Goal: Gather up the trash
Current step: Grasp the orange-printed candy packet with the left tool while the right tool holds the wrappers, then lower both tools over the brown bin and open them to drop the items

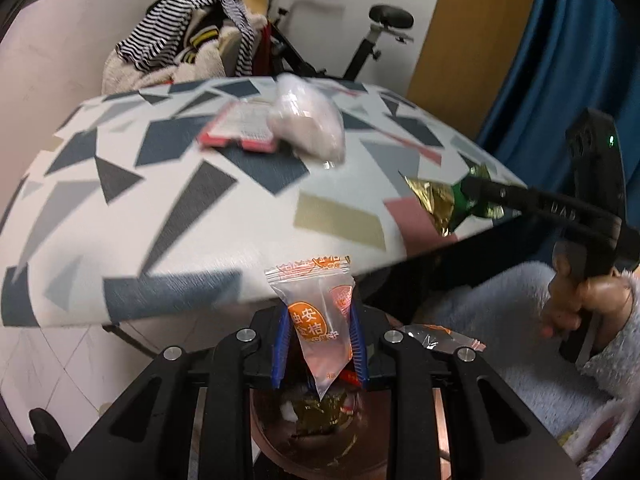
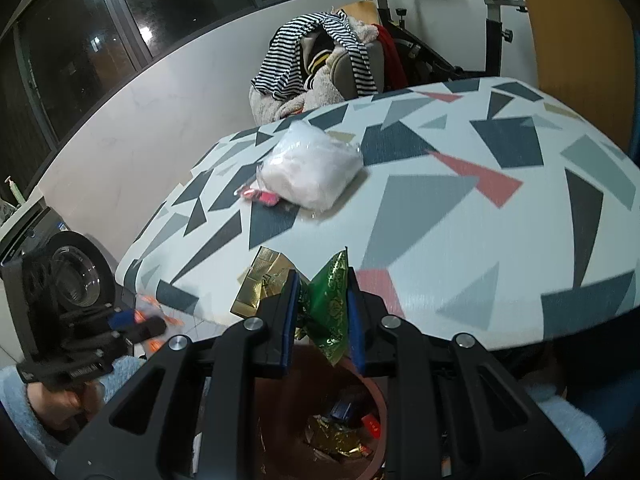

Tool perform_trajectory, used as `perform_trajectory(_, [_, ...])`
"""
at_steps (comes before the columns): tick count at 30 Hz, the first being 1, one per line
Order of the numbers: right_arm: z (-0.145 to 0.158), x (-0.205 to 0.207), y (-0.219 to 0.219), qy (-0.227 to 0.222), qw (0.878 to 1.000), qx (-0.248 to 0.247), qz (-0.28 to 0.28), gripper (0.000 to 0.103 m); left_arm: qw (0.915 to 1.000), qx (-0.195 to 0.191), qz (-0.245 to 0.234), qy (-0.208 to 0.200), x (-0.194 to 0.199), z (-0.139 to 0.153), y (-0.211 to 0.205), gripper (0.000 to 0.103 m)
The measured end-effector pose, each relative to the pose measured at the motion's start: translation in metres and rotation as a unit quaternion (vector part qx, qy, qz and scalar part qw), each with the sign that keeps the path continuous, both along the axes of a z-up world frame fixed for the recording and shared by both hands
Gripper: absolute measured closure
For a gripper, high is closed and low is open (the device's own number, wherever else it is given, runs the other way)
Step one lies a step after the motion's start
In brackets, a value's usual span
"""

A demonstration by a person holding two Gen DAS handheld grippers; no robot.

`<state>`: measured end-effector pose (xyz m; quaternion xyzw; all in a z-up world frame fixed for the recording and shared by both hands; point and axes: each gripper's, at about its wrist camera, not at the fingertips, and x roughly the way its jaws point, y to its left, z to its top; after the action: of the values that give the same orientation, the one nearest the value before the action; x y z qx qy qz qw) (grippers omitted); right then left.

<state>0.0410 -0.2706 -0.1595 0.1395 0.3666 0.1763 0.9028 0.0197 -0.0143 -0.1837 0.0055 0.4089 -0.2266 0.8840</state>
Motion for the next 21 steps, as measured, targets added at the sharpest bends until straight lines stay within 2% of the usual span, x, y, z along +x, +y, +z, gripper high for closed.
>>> perform_trajectory(3, [-0.006, -0.007, 0.002, 0.004, 1.000, 0.000, 0.003, 0.078, 0.9999, 0.003, -0.008, 0.013, -0.003, -0.011, -0.007, 0.076])
perform_trajectory(6, [-0.010, -0.011, 0.003, 0.006, 1.000, 0.000, 0.008, 0.078, 0.9996, 0.004, -0.018, 0.023, -0.007, -0.019, -0.013, 0.070])
perform_trajectory(11, [-0.015, -0.015, 0.005, 0.011, 1.000, 0.011, 0.022, 0.078, 0.9992, -0.001, -0.026, 0.030, -0.010, -0.023, -0.017, 0.048])
perform_trajectory(14, [-0.018, -0.017, 0.008, 0.014, 1.000, 0.007, 0.027, 0.078, 0.9995, -0.001, -0.021, 0.024, -0.011, -0.020, -0.014, 0.039])
perform_trajectory(21, [-0.029, -0.024, 0.025, 0.027, 0.998, -0.005, 0.051, 0.078, 0.9999, 0.003, 0.012, -0.011, -0.017, -0.007, 0.002, 0.017])
